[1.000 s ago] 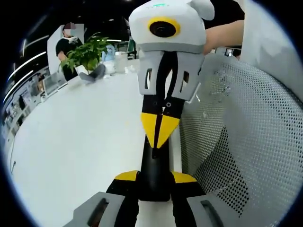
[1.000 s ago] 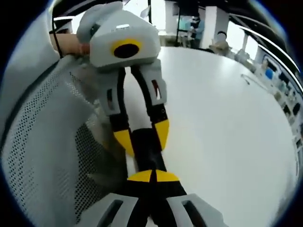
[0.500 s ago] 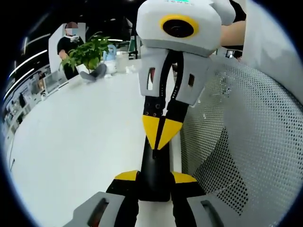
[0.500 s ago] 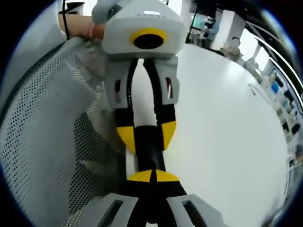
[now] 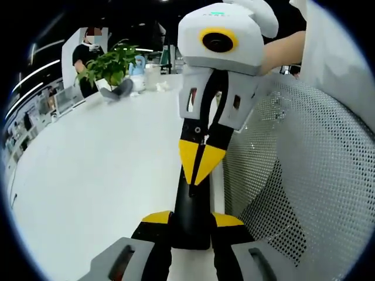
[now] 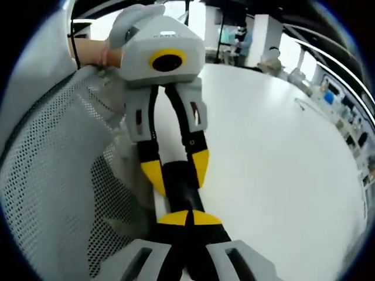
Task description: Press the specified remote control buttons in sequence, fully releasing each button before pressing the next.
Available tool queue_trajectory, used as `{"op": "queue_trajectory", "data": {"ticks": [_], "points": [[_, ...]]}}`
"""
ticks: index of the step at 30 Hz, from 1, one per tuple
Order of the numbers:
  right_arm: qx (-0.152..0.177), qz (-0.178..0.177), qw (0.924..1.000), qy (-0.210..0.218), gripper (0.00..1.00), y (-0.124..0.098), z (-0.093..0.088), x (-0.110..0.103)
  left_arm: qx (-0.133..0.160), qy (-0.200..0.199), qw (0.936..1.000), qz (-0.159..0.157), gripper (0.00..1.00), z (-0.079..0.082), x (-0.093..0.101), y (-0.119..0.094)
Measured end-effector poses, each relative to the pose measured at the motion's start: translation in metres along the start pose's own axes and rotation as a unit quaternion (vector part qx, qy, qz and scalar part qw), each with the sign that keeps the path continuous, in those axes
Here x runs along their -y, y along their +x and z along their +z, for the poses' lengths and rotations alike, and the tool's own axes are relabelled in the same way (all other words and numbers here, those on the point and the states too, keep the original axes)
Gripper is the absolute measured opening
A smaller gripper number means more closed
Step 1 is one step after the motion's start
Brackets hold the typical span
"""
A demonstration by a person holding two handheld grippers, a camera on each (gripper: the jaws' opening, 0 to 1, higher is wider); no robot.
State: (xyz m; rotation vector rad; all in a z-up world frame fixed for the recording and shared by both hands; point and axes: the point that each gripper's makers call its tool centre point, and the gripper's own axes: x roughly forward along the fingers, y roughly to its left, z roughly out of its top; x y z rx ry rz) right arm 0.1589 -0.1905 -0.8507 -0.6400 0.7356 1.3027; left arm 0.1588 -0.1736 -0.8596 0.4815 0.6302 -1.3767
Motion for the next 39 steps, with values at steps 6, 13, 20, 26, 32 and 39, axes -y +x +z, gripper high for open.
{"op": "queue_trajectory", "data": {"ticks": [6, 13, 20, 26, 32, 39], "points": [[0.002, -0.011, 0.9999, -0.004, 0.0, 0.002, 0.0033, -0.0008, 0.0, 0.0, 1.0, 0.0, 0.25, 0.0002, 0.0001, 0.0001], [0.006, 0.002, 1.0, -0.003, 0.0, 0.0019, 0.0036, -0.0004, 0.0, -0.001, 1.0, 0.0, 0.25, -0.0001, -0.0001, 0.0001], [-0.048, 0.03, 0.9901, -0.129, 0.0, 0.0045, 0.0031, -0.003, -0.002, 0.002, 1.0, 0.0, 0.25, -0.0001, 0.0, 0.0001], [-0.097, 0.048, 0.9709, -0.213, 0.0, 0.0063, 0.0026, -0.0043, -0.003, 0.006, 1.0, 0.001, 0.25, -0.0004, 0.0002, 0.0], [-0.137, 0.055, 0.9461, -0.288, 0.0, 0.0076, 0.001, -0.0048, -0.003, 0.004, 1.0, 0.0, 0.25, -0.0005, -0.0001, 0.0003], [-0.164, 0.08, 0.9248, -0.334, 0.0, 0.0089, 0.0008, -0.0043, -0.003, 0.005, 1.0, 0.0, 0.25, -0.0006, 0.0001, 0.0002]]}}
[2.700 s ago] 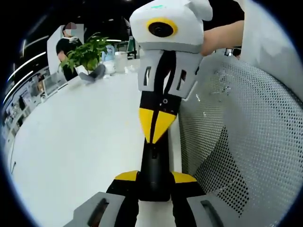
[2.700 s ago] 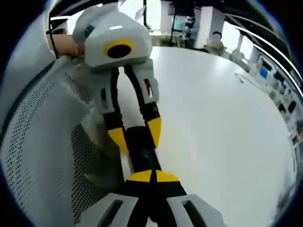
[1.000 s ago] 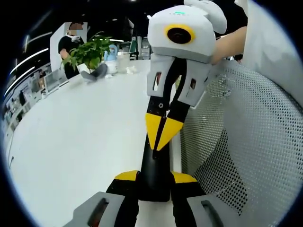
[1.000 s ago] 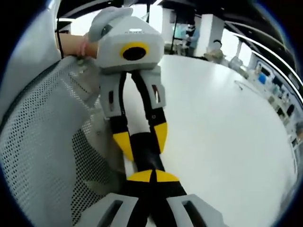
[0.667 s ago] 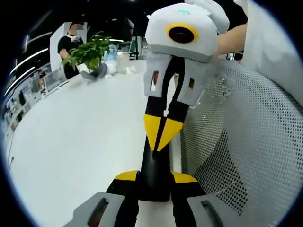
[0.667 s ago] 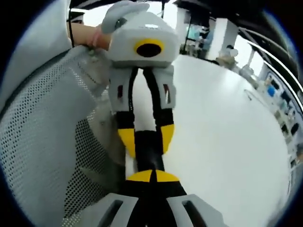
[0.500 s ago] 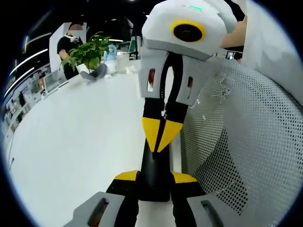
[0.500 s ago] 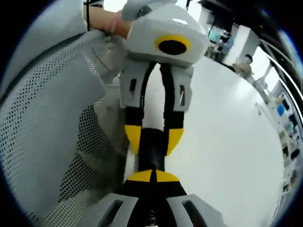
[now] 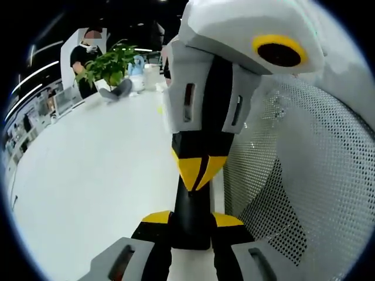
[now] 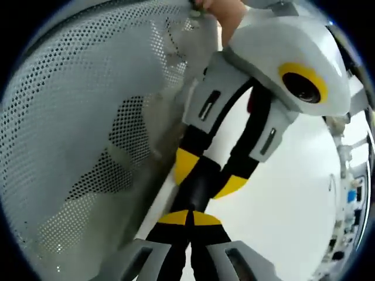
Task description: Press the specified remote control buttons in sequence, fully releasing each button before pressing the next.
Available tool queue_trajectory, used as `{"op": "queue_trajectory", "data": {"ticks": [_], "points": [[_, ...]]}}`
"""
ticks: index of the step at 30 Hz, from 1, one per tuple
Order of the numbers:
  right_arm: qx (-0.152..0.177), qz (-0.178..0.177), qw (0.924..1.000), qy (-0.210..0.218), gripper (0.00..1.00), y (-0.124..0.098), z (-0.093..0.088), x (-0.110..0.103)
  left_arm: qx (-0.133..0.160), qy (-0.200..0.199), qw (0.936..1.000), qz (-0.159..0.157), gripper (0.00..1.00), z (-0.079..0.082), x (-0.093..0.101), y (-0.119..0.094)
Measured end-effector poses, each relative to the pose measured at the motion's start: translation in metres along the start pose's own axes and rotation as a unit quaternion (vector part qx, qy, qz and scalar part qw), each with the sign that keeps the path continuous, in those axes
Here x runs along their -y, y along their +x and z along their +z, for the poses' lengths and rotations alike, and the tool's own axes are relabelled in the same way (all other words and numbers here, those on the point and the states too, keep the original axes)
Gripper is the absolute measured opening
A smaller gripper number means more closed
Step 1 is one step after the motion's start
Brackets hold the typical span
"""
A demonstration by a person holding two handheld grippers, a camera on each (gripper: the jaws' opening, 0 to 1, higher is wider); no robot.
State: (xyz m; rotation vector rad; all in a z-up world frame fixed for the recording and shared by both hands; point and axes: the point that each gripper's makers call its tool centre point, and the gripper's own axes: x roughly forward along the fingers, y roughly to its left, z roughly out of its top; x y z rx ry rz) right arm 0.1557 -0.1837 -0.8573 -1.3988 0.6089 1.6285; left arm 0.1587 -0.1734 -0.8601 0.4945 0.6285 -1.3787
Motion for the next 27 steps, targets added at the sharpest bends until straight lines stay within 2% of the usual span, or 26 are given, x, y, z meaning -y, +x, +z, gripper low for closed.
{"op": "queue_trajectory", "data": {"ticks": [4, 7, 8, 10, 15, 16, 17, 19, 23, 24, 26, 27], "points": [[0.001, 0.003, 0.9996, 0.029, 0.0, 0.0, -0.001, 0.0, 0.0, 0.0, 1.0, 0.0, 0.25, 0.0, 0.0, 0.0], [0.016, -0.006, 0.9958, 0.09, 0.0, -0.001, -0.001, 0.001, 0.002, -0.004, 1.0, -0.001, 0.25, 0.001, 0.0, 0.0], [0.028, -0.015, 0.992, 0.122, 0.0, -0.001, -0.001, 0.002, 0.003, -0.005, 1.0, 0.0, 0.25, 0.001, 0.0, 0.0], [0.046, -0.028, 0.9865, 0.155, 0.0, -0.002, -0.001, 0.003, 0.002, -0.004, 1.0, 0.0, 0.25, 0.001, 0.0, 0.0], [0.103, -0.07, 0.971, 0.204, 0.0, -0.004, -0.001, 0.003, 0.002, -0.002, 1.0, 0.0, 0.25, 0.001, 0.0, 0.0], [0.117, -0.076, 0.9627, 0.232, 0.0, -0.004, -0.001, 0.003, 0.002, -0.002, 1.0, 0.001, 0.25, 0.001, 0.0, 0.0], [0.123, -0.083, 0.9591, 0.242, 0.0, -0.005, -0.001, 0.004, 0.002, -0.002, 1.0, 0.0, 0.25, 0.001, 0.0, 0.0], [0.124, -0.089, 0.9595, 0.237, 0.0, -0.005, 0.0, 0.003, 0.003, -0.003, 1.0, 0.0, 0.25, 0.001, 0.0, 0.0], [0.141, -0.085, 0.9551, 0.246, 0.0, -0.004, 0.008, 0.003, 0.004, -0.005, 1.0, 0.0, 0.25, 0.001, 0.0, 0.0], [0.14, -0.085, 0.9562, 0.243, 0.0, -0.003, 0.011, 0.003, 0.004, -0.005, 1.0, 0.0, 0.25, 0.001, 0.0, 0.0], [0.12, -0.083, 0.9657, 0.215, 0.0, -0.004, 0.009, 0.003, 0.004, -0.005, 1.0, 0.0, 0.25, 0.001, 0.0, 0.0], [0.119, -0.081, 0.9656, 0.216, 0.0, -0.003, 0.01, 0.003, 0.004, -0.005, 1.0, 0.0, 0.25, 0.001, 0.0, 0.0]]}}
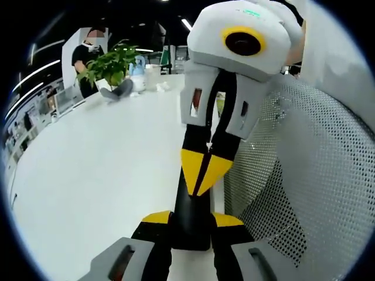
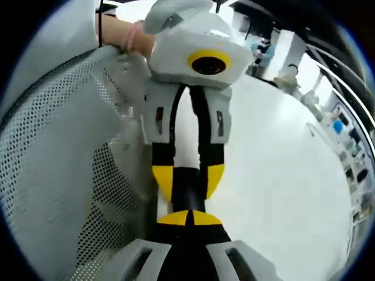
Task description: Press the specified remote control buttons in sequence, fully releasing each button before pressing the next.
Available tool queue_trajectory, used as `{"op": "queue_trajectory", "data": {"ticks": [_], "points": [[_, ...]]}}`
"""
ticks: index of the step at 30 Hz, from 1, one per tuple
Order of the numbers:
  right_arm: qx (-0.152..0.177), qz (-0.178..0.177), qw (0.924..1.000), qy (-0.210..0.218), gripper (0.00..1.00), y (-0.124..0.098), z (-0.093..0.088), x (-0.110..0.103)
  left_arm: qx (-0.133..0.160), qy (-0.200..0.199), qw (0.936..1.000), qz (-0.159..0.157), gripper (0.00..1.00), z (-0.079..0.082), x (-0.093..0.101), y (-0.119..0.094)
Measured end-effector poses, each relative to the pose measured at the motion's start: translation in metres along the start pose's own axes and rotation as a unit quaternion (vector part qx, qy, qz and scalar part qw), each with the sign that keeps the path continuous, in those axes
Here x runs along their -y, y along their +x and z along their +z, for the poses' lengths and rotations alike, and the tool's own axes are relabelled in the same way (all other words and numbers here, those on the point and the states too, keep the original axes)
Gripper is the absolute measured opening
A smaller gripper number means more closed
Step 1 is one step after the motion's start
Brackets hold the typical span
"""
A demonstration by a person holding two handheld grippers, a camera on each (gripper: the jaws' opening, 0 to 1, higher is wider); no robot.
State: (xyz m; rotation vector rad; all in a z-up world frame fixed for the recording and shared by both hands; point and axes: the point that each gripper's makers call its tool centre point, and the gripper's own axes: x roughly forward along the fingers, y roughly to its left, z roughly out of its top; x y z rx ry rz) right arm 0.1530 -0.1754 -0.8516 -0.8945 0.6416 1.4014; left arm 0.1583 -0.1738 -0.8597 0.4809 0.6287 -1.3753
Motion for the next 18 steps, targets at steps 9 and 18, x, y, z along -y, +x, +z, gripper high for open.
{"op": "queue_trajectory", "data": {"ticks": [9, 18], "points": [[-0.022, 0.033, 0.9988, 0.029, 0.0, 0.0014, -0.0002, 0.0028, -0.002, 0.003, 1.0, 0.0, 0.25, 0.0002, 0.0002, -0.0002], [-0.026, 0.042, 0.9974, 0.053, 0.0, 0.0012, -0.0016, 0.0009, -0.019, 0.033, 0.9993, 0.005, 0.24, -0.0012, -0.0003, 0.0004]]}}
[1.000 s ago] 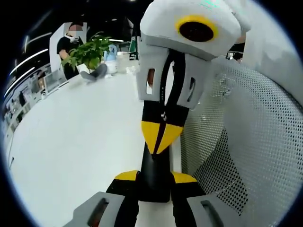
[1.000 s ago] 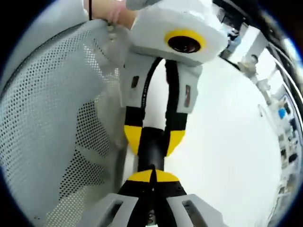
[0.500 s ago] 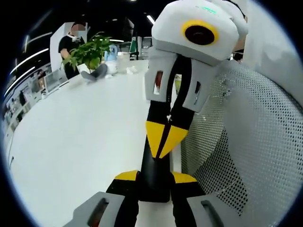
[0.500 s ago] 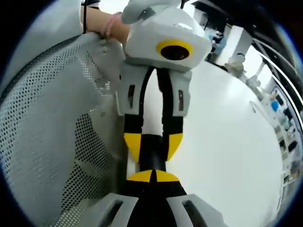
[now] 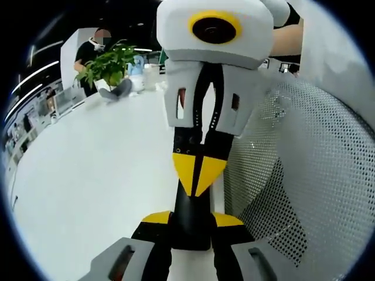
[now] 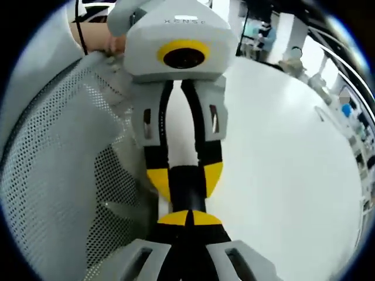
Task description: Press the specified remote control buttons in sequence, fully releasing each button before pressing the next.
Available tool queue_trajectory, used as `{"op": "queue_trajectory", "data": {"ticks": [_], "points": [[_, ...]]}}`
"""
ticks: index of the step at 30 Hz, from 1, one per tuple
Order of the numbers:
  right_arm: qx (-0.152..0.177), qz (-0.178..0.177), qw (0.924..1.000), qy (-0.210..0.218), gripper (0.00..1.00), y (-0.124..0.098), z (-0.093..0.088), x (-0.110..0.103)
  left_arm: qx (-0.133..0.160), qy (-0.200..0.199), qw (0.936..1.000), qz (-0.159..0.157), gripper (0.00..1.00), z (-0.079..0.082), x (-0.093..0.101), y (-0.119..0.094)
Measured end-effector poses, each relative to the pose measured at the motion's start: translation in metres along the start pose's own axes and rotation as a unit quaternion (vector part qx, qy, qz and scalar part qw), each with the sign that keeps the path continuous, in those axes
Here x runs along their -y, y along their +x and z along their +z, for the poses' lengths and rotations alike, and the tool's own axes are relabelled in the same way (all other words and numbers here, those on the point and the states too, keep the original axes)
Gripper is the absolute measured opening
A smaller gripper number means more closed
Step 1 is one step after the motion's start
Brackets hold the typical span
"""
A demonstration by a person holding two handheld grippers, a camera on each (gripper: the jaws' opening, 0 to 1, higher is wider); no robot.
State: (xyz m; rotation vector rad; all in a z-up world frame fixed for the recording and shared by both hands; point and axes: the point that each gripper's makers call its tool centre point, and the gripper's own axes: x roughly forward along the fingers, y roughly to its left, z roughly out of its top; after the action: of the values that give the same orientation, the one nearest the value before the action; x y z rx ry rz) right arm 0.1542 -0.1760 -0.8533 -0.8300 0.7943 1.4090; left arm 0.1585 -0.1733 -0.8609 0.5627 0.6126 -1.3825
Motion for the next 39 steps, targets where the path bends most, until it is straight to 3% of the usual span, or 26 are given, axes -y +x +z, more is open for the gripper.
{"op": "queue_trajectory", "data": {"ticks": [11, 16, 19, 23, 27, 32, 39], "points": [[0.014, -0.015, 0.9997, -0.013, 0.0, 0.0004, 0.0001, 0.0006, -0.008, -0.02, 0.9995, 0.023, 0.25, 0.0015, 0.0012, 0.0001], [0.053, -0.042, 0.9976, 0.015, 0.0, -0.0004, 0.0006, 0.0019, -0.004, -0.033, 0.9991, 0.025, 0.25, 0.0003, -0.0008, -0.0004], [0.074, -0.062, 0.9954, 0.003, 0.0, -0.0012, 0.0013, 0.001, -0.005, -0.035, 0.999, 0.027, 0.25, 0.0004, -0.0007, -0.0004], [0.059, -0.063, 0.9954, -0.041, 0.0, -0.0004, 0.0029, 0.0005, -0.005, -0.039, 0.9988, 0.03, 0.25, 0.0001, -0.001, -0.0001], [0.072, -0.063, 0.9949, -0.033, 0.0, 0.0007, 0.0046, 0.0014, -0.006, -0.039, 0.9988, 0.03, 0.25, 0.0003, -0.001, -0.0003], [0.092, -0.053, 0.9943, 0.008, 0.0, -0.0003, 0.0051, 0.0036, -0.005, -0.04, 0.9987, 0.03, 0.25, 0.0002, -0.0009, -0.0004], [0.1, -0.05, 0.9936, 0.019, 0.0, -0.0001, 0.0061, 0.0027, -0.005, -0.037, 0.9989, 0.028, 0.25, 0.0, -0.0011, -0.0003]]}}
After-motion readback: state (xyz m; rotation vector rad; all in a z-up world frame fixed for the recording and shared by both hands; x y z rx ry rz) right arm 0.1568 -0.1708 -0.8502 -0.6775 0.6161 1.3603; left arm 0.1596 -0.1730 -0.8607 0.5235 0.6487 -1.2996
